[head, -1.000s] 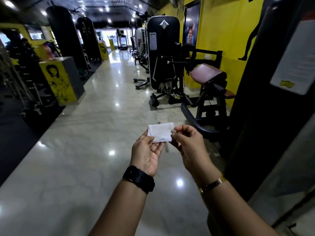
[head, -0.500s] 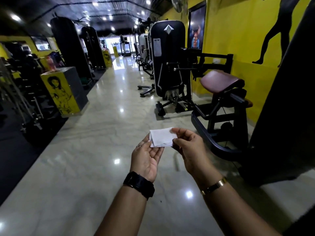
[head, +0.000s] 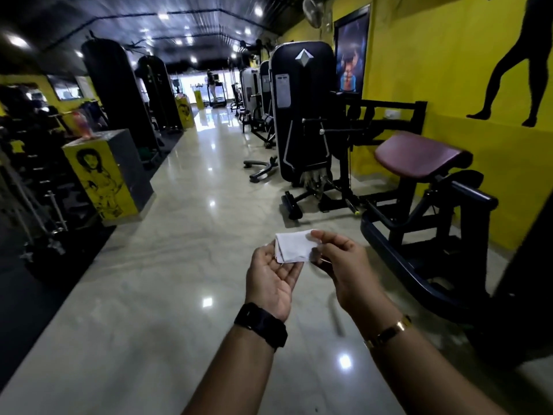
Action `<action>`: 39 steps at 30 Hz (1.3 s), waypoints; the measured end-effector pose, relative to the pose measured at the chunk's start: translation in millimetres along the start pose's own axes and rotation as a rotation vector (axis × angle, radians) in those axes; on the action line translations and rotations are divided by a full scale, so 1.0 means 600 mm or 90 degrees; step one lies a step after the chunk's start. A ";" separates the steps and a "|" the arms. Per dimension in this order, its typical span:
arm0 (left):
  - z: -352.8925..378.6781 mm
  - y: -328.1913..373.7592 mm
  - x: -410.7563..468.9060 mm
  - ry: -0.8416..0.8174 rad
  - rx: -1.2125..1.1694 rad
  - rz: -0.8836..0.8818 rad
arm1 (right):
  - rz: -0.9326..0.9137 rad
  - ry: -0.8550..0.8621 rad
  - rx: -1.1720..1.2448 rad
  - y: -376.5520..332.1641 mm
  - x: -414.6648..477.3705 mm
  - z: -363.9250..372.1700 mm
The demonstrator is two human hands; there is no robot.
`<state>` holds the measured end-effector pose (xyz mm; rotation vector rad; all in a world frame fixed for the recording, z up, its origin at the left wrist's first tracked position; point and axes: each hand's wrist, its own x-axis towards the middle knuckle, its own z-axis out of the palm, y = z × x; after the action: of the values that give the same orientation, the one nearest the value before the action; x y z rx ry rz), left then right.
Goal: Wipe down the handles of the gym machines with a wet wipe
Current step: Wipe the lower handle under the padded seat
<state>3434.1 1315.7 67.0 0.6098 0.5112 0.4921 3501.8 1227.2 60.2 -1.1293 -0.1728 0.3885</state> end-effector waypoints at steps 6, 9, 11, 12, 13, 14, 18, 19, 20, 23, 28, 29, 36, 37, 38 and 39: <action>-0.025 0.093 0.156 -0.006 0.014 -0.034 | -0.005 0.042 0.019 0.037 0.123 0.107; -0.039 0.116 0.221 -0.008 -0.001 -0.060 | 0.003 0.032 0.005 0.056 0.180 0.133; -0.046 0.125 0.261 -0.011 -0.018 -0.084 | 0.013 0.025 -0.012 0.068 0.222 0.146; -0.048 0.129 0.281 -0.015 -0.026 -0.094 | 0.017 0.025 -0.016 0.072 0.242 0.151; -0.048 0.131 0.301 -0.015 -0.033 -0.101 | 0.021 0.027 -0.016 0.075 0.261 0.155; -0.047 0.135 0.326 -0.014 -0.037 -0.105 | 0.026 0.032 -0.013 0.080 0.286 0.161; -0.031 0.150 0.423 -0.017 -0.035 -0.113 | 0.046 0.041 0.022 0.093 0.376 0.175; -0.024 0.155 0.453 -0.023 -0.031 -0.113 | 0.048 0.037 0.034 0.095 0.407 0.179; -0.016 0.159 0.481 -0.027 -0.023 -0.112 | 0.050 0.035 0.046 0.096 0.435 0.181; 0.011 0.170 0.566 -0.035 -0.004 -0.098 | 0.049 0.033 0.078 0.096 0.526 0.188; 0.085 0.201 0.724 -0.053 0.018 -0.090 | 0.045 0.048 0.082 0.074 0.695 0.213; 0.102 0.206 0.758 -0.058 0.022 -0.088 | 0.042 0.048 0.081 0.069 0.731 0.218; 0.171 0.224 0.932 -0.069 0.017 -0.107 | 0.043 0.059 0.086 0.048 0.913 0.241; 0.176 0.225 0.954 -0.070 0.015 -0.112 | 0.047 0.061 0.092 0.048 0.934 0.242; 0.180 0.225 0.974 -0.069 0.016 -0.115 | 0.050 0.064 0.097 0.051 0.953 0.242; 0.187 0.226 1.000 -0.072 0.018 -0.120 | 0.053 0.069 0.101 0.054 0.980 0.242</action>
<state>3921.0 1707.5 53.0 0.6065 0.4630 0.2710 3988.2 1589.5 57.1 -1.0004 0.0008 0.4070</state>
